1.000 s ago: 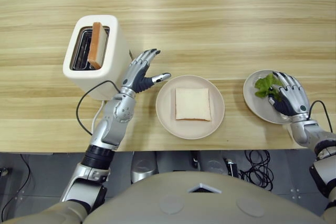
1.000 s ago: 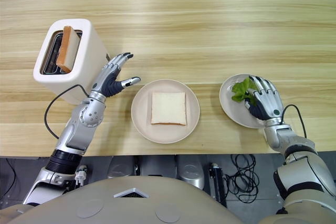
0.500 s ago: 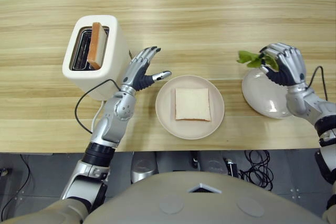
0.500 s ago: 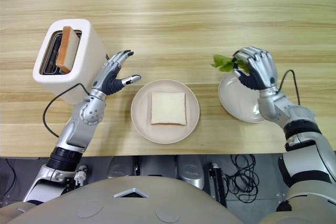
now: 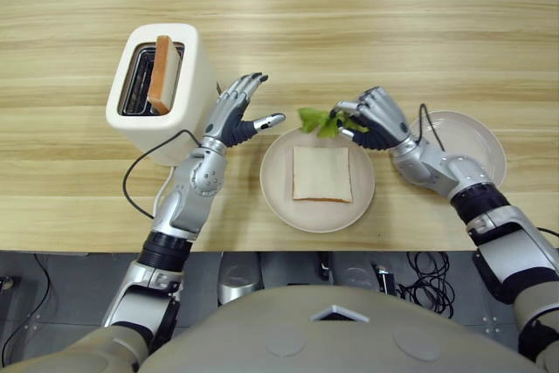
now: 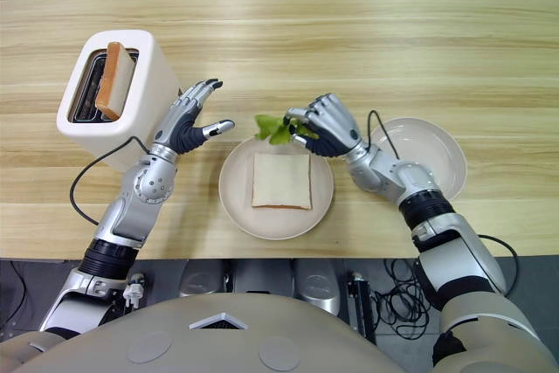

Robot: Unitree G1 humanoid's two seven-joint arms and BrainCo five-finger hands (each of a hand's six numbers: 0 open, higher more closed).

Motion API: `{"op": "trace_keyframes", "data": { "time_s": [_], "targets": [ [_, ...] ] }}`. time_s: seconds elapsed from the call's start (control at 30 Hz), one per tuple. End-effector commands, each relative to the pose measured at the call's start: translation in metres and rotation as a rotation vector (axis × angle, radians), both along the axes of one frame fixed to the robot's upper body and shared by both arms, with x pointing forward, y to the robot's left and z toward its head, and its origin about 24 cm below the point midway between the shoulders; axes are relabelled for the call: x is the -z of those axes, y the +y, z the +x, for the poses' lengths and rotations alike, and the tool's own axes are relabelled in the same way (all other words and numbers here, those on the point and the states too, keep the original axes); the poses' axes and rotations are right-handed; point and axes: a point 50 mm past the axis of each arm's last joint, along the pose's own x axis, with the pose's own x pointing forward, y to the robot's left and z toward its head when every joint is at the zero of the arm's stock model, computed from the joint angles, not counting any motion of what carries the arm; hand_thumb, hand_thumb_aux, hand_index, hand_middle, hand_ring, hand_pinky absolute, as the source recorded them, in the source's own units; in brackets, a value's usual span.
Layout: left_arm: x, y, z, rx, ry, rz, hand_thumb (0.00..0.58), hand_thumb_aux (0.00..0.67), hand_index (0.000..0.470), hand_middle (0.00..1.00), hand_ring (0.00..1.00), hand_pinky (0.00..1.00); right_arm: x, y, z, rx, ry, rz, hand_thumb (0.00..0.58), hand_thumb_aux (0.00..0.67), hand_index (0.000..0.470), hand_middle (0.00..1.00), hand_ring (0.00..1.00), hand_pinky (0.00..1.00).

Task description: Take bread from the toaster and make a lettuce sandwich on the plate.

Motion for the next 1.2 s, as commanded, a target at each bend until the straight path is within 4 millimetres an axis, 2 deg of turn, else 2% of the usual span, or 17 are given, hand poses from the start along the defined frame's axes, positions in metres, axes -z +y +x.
{"op": "trace_keyframes", "data": {
  "time_s": [0.03, 0.2, 0.43, 0.67, 0.83, 1.0, 1.03, 1.07, 1.1, 1.13, 1.17, 1.2],
  "targets": [
    [0.006, 0.006, 0.001, -0.019, 0.027, 0.005, 0.0, 0.0, 0.0, 0.0, 0.0, 0.0, 0.012, 0.017, -0.008, -0.075, -0.003, -0.103, 0.58, 0.67, 0.46, 1.0, 1.0, 1.0],
    [0.009, 0.005, 0.0, -0.017, 0.036, 0.0, 0.0, 0.0, 0.0, 0.0, 0.0, 0.0, 0.026, 0.03, -0.016, -0.137, -0.022, -0.212, 0.58, 0.67, 0.46, 1.0, 1.0, 1.0],
    [0.01, 0.008, -0.001, -0.026, 0.036, 0.007, 0.0, 0.0, 0.0, 0.0, 0.0, 0.0, 0.044, 0.026, -0.032, -0.195, 0.042, -0.358, 0.58, 0.67, 0.46, 1.0, 1.0, 1.0],
    [0.013, 0.008, -0.003, -0.028, 0.041, 0.01, 0.0, 0.0, 0.0, 0.0, 0.0, 0.0, 0.038, 0.02, -0.041, -0.209, 0.076, -0.39, 0.58, 0.67, 0.46, 1.0, 1.0, 1.0],
    [0.013, 0.01, -0.003, -0.033, 0.042, 0.012, 0.0, 0.0, 0.0, 0.0, 0.0, 0.0, 0.034, 0.016, -0.041, -0.192, 0.087, -0.394, 0.58, 0.67, 0.46, 1.0, 1.0, 1.0],
    [0.015, 0.009, -0.004, -0.032, 0.047, 0.014, 0.0, 0.0, 0.0, 0.0, 0.0, 0.0, 0.039, 0.007, -0.037, -0.142, 0.106, -0.434, 0.58, 0.67, 0.46, 1.0, 1.0, 1.0],
    [0.015, 0.009, -0.004, -0.031, 0.048, 0.014, 0.0, 0.0, 0.0, 0.0, 0.0, 0.0, 0.039, 0.005, -0.035, -0.128, 0.103, -0.434, 0.541, 0.497, 0.341, 1.0, 1.0, 1.0],
    [0.015, 0.009, -0.004, -0.03, 0.049, 0.014, 0.0, 0.0, 0.0, 0.0, 0.0, 0.0, 0.037, 0.004, -0.033, -0.117, 0.097, -0.427, 0.0, 0.0, 0.0, 0.49, 0.49, 0.49],
    [0.015, 0.009, -0.004, -0.03, 0.049, 0.014, 0.0, 0.0, 0.0, 0.0, 0.0, 0.0, 0.036, 0.003, -0.032, -0.109, 0.094, -0.42, 0.0, 0.0, 0.0, 0.22, 0.22, 0.22],
    [0.015, 0.009, -0.004, -0.03, 0.05, 0.014, 0.0, 0.0, 0.0, 0.0, 0.0, 0.0, 0.034, 0.002, -0.031, -0.101, 0.09, -0.415, 0.0, 0.0, 0.0, 0.06, 0.06, 0.06],
    [0.016, 0.009, -0.004, -0.031, 0.05, 0.014, 0.0, 0.0, 0.0, 0.0, 0.0, 0.0, 0.033, 0.001, -0.03, -0.094, 0.087, -0.41, 0.0, 0.0, 0.0, 0.0, 0.0, 0.0],
    [0.016, 0.01, -0.004, -0.033, 0.05, 0.014, 0.0, 0.0, 0.0, 0.0, 0.0, 0.0, 0.032, 0.0, -0.03, -0.086, 0.082, -0.407, 0.0, 0.0, 0.0, 0.0, 0.0, 0.0]
  ]
}}
